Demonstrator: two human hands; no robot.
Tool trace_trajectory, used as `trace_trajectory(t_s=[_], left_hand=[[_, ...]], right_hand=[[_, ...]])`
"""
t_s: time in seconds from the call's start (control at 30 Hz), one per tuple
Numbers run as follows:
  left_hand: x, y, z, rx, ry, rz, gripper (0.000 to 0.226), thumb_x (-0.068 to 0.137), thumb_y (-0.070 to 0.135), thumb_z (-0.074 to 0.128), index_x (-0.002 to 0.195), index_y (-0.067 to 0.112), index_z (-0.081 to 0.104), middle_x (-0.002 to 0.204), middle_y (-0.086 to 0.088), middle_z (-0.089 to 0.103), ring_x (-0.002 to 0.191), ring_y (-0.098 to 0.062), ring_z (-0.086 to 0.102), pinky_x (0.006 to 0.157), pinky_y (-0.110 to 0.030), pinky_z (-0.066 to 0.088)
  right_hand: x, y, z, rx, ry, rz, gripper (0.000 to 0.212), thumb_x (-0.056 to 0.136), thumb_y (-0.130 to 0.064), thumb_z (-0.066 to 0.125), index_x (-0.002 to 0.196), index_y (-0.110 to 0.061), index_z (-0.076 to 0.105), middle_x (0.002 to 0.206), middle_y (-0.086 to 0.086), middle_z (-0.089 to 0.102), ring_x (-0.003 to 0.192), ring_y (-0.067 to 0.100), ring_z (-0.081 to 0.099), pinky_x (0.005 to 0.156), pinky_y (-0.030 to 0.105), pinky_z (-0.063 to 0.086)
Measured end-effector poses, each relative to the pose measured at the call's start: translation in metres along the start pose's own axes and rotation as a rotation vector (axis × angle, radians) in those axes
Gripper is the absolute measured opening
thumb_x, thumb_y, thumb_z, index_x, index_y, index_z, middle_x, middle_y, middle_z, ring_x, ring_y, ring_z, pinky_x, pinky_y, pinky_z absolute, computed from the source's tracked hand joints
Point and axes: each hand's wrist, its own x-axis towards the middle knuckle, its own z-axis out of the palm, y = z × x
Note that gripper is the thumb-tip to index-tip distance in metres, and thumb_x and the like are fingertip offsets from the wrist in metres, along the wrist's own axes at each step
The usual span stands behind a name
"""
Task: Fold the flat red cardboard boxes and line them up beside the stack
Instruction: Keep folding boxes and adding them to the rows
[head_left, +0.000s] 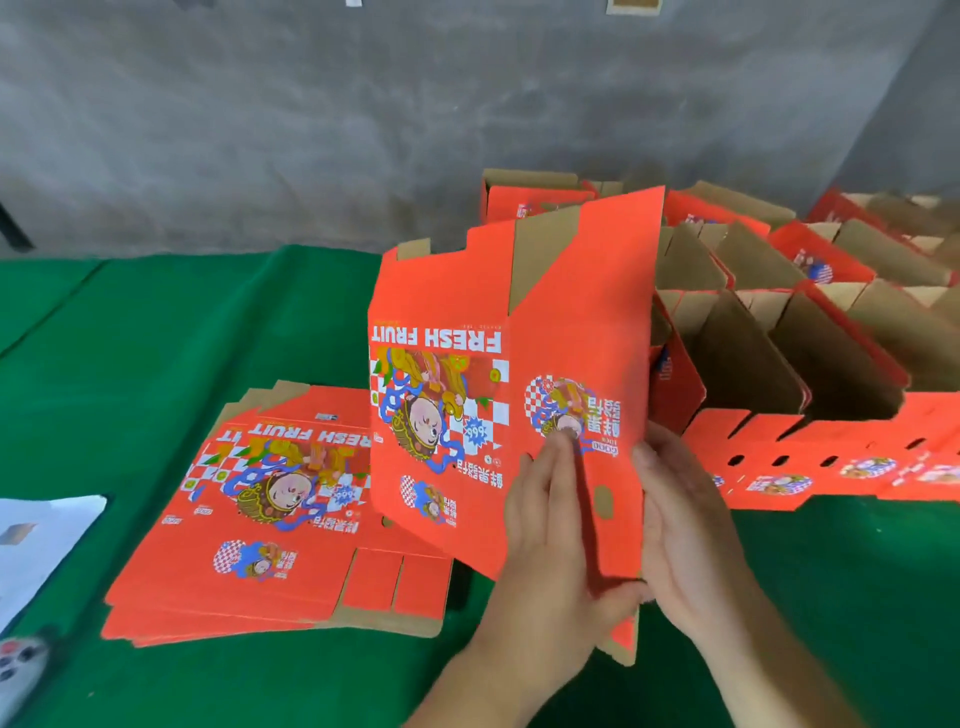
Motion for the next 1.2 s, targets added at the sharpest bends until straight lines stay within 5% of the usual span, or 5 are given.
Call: trace_trajectory(t_s=[0.23, 0.57, 0.8, 0.97, 1.2], left_hand=[[-0.018, -0.003, -0.002, -0.109, 0.248, -0.043, 0.112, 0.067, -0.011, 0.050, 0.167, 0.025, 0.013, 0.172, 0.011, 0.018, 0.157, -0.017, 0.021, 0.127, -0.036, 0.019], [-0.012, -0.030, -0.016, -0.174, 0.109, 0.184, 0.061, 0.100, 0.023, 0.061, 0.157, 0.036, 0.042, 0.156, 0.021, 0.048, 0.143, -0.010, 0.045, 0.119, -0.029, 0.034], [0.024, -0.127, -0.127, -0.384, 0.432, -0.644, 0.109, 0.074, 0.080, 0.065, 0.165, 0.033, 0.027, 0.168, 0.013, 0.030, 0.151, -0.007, 0.033, 0.125, -0.042, 0.029], [0.020, -0.131, -0.137, -0.538, 0.163, -0.531, 0.063, 0.074, 0.083, 0.073, 0.098, 0.025, 0.072, 0.073, 0.000, 0.070, 0.057, -0.016, 0.060, 0.054, -0.029, 0.049], [0.010, -0.113, -0.117, -0.678, 0.267, -0.403, 0.059, 0.069, 0.070, 0.085, 0.082, 0.016, 0.066, 0.062, 0.005, 0.057, 0.048, -0.012, 0.051, 0.044, -0.021, 0.040]], right_hand=[[-0.012, 0.016, 0.006, 0.010, -0.070, 0.041, 0.041, 0.088, -0.017, 0.054, 0.125, 0.000, 0.061, 0.136, 0.029, 0.061, 0.132, 0.048, 0.054, 0.118, 0.063, 0.032], [0.001, -0.009, -0.027, -0.242, 0.193, -0.039, 0.035, 0.086, -0.027, 0.073, 0.121, -0.024, 0.073, 0.116, 0.012, 0.076, 0.097, 0.030, 0.073, 0.087, 0.046, 0.053], [-0.011, -0.032, -0.100, -0.055, 0.298, 0.103, 0.033, 0.070, -0.016, 0.052, 0.082, -0.020, 0.082, 0.073, 0.003, 0.074, 0.055, 0.016, 0.068, 0.047, 0.021, 0.051], [-0.009, -0.020, -0.116, -0.300, 0.402, 0.108, 0.031, 0.062, -0.019, 0.055, 0.084, -0.022, 0.078, 0.067, 0.000, 0.071, 0.047, 0.013, 0.060, 0.039, 0.020, 0.044], [0.010, -0.011, -0.110, -0.497, 0.525, 0.068, 0.057, 0.083, -0.073, 0.046, 0.100, -0.024, 0.068, 0.086, 0.008, 0.074, 0.058, 0.020, 0.061, 0.041, 0.028, 0.041]])
